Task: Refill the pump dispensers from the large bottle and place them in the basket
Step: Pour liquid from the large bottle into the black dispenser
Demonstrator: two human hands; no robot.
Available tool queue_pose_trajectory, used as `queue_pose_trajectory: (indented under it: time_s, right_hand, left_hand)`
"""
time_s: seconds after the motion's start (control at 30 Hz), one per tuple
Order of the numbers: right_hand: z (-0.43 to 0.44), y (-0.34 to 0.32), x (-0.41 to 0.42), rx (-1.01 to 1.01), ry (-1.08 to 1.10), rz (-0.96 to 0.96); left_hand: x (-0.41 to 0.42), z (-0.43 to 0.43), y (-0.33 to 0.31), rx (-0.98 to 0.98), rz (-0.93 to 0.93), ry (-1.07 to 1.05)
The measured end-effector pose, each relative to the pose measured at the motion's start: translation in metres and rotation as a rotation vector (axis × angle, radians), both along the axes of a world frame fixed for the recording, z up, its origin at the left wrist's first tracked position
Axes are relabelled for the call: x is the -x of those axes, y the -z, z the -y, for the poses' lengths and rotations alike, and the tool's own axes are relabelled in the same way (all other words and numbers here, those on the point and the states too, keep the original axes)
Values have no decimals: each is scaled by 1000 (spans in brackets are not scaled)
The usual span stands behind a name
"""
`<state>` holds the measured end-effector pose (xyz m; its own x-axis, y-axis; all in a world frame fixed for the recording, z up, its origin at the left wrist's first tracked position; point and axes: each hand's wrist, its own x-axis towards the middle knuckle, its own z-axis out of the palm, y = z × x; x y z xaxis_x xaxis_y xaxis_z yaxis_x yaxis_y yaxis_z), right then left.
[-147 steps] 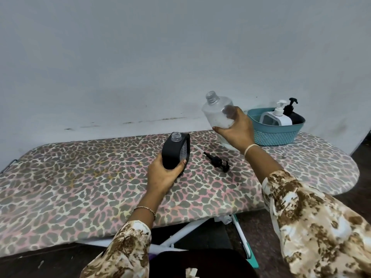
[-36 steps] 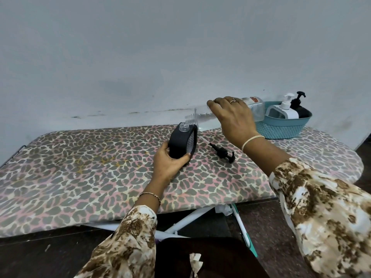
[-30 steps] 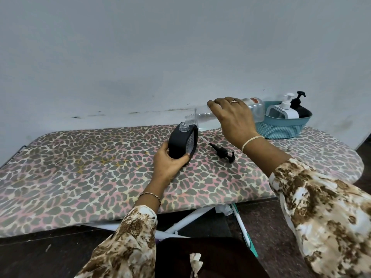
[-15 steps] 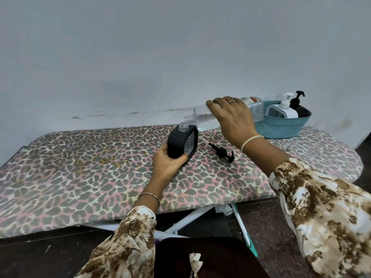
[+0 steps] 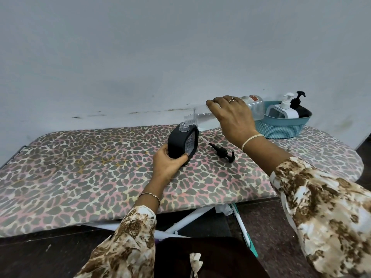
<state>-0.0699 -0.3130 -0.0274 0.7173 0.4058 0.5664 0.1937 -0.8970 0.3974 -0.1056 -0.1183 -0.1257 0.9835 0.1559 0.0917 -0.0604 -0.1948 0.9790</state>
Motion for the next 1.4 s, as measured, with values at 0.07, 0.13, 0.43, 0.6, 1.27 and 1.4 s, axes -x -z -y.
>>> queue_pose_trajectory:
  time_s: [0.07, 0.13, 0.43, 0.6, 1.27, 1.4]
  right_hand:
    - [0, 0, 0, 2, 2, -1]
    - [0, 0, 1, 4, 4, -1]
    - [0, -1, 0, 11, 7, 4]
    - [-1, -3, 0, 20, 9, -3]
    - [-2, -8, 2, 44, 19, -14]
    - [-3, -9, 1, 49, 20, -23]
  left_hand:
    - [0, 0, -1, 5, -4, 0]
    - [1, 0, -2, 8, -6, 4]
    - [0, 0, -1, 3, -18, -8]
    - [0, 0, -1, 1, -18, -12]
    - [-2, -1, 1, 15, -21, 4]
    - [-3, -1, 1, 39, -33, 18]
